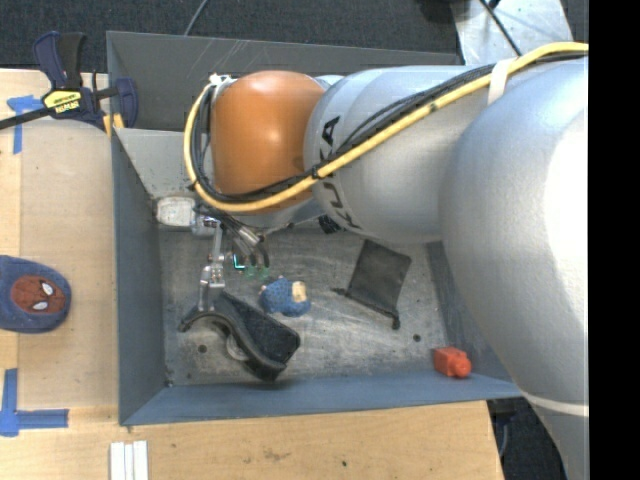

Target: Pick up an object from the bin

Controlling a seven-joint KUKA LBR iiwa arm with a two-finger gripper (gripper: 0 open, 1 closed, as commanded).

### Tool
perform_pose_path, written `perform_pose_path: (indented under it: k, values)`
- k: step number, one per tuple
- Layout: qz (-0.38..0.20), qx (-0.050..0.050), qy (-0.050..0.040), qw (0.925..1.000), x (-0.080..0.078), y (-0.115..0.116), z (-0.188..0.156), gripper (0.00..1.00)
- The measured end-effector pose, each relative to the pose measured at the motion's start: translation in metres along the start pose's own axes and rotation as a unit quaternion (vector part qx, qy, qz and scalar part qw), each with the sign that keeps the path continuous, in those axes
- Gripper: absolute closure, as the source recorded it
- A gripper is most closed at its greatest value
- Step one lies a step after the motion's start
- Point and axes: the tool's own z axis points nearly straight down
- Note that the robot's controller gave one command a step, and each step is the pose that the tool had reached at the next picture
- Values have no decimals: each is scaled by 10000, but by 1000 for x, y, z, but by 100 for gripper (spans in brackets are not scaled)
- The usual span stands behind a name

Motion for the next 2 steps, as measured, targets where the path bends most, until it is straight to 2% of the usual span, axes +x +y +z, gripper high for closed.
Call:
perform_pose_path:
  k: [1, 2]
  values:
    - [336, -1, -16, 9994, 55, -31, 75, 0]
    - [332, -15, -37, 9994, 52, -29, 71, 100]
